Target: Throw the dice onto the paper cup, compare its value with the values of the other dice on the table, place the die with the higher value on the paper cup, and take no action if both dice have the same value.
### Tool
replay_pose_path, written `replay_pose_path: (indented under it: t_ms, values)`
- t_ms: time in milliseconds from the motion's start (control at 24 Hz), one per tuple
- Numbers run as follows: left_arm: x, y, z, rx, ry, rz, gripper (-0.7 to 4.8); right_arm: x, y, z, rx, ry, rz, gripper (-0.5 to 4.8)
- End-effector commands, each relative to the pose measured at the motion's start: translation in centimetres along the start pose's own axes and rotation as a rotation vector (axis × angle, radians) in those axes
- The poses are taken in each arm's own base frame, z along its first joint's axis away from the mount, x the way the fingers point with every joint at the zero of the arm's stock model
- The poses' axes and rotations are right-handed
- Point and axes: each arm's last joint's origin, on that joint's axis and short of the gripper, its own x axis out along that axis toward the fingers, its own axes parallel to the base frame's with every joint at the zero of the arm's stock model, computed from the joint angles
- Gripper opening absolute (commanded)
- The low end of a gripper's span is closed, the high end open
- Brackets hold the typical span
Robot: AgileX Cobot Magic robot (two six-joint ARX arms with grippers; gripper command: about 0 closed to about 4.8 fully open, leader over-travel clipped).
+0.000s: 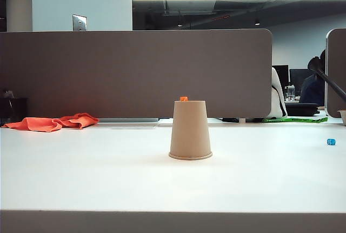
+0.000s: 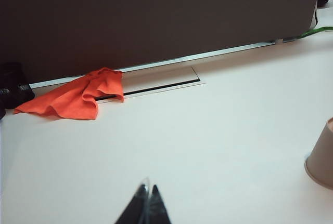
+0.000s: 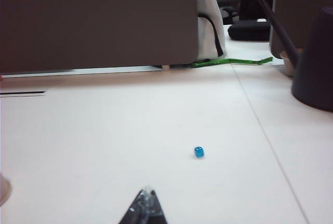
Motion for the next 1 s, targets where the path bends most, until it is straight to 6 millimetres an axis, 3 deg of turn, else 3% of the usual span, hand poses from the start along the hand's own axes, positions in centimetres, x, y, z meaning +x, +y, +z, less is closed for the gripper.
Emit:
replay_pose_path:
  t_ms: [42, 417, 542, 709, 834, 1000]
  values:
    - [-0.9, -0.1, -1.0, -0.003, 0.006, 0.010, -0.06, 0.1, 0.5, 0.3, -0.022, -0.035, 0.056, -0.02]
    - [-2.0, -0.7, -5.7, -0.027, -0.032, 0.023, -0.06, 0.1, 1.5, 0.2, -0.037, -0.036, 0.091, -0.02]
    - [-1.4, -1.1, -6.0, -0.041, -0.075, -0.083, -0.06, 0.1, 1.6, 0.3, -0.034, -0.044, 0.115, -0.02]
    - [-0.8, -1.2, -6.5, -0.062, -0.136, -0.085, -0.06, 0.1, 1.6, 0.4, -0.034, -0.049, 0.116, -0.02]
    - [0.4, -1.6, -8.3, -0.171, -0.212, -0.122, -0.06, 0.1, 1.6, 0.4, -0.034, -0.049, 0.116, -0.02]
    - [1.3, -2.0, -10.4, -0.166, -0.197, -0.127, -0.06, 0.1, 1.6, 0.4, -0.034, -0.049, 0.114, -0.02]
